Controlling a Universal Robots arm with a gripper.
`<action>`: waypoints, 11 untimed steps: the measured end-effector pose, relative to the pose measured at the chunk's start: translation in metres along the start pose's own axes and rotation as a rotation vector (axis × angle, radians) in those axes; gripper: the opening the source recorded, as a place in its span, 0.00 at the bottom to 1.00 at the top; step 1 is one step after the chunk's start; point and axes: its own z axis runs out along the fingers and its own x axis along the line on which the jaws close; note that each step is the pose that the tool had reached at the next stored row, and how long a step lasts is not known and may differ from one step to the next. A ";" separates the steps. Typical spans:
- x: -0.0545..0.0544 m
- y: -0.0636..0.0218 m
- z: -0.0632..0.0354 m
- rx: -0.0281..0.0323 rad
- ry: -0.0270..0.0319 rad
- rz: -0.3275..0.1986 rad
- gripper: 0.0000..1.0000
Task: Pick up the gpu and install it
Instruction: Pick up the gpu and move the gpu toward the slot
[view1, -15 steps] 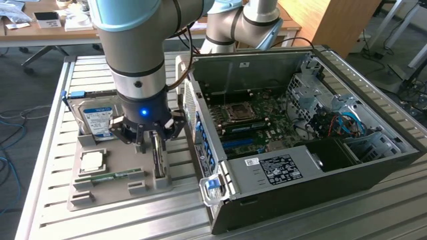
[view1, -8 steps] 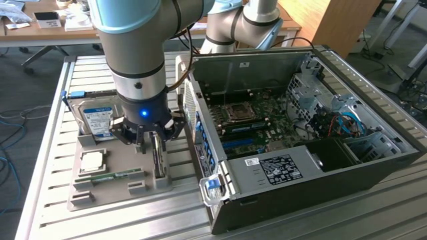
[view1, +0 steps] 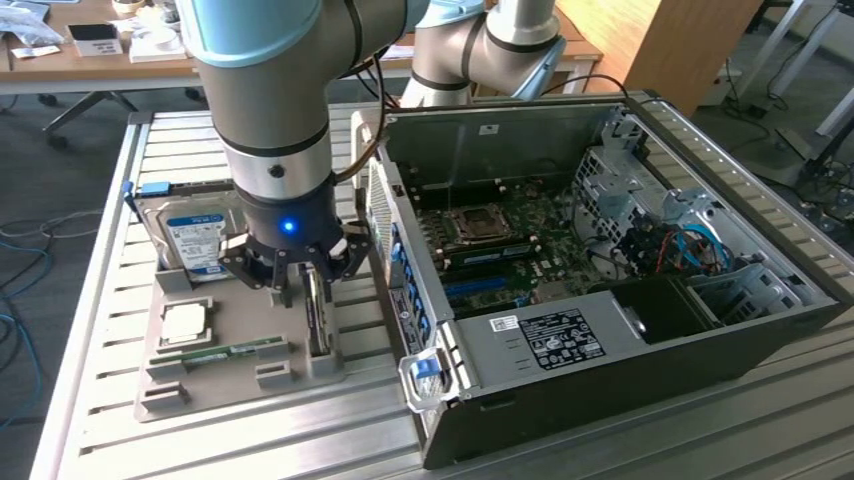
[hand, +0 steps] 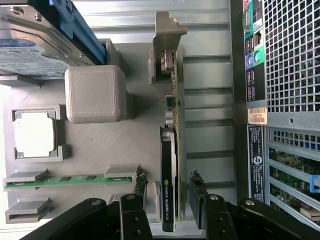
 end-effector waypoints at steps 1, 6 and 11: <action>0.000 0.0003 0.0002 -0.0002 -0.0002 0.000 0.47; 0.000 0.0006 0.0001 0.0000 0.0000 0.000 0.47; -0.001 0.0007 0.0002 -0.0001 -0.0001 0.000 0.47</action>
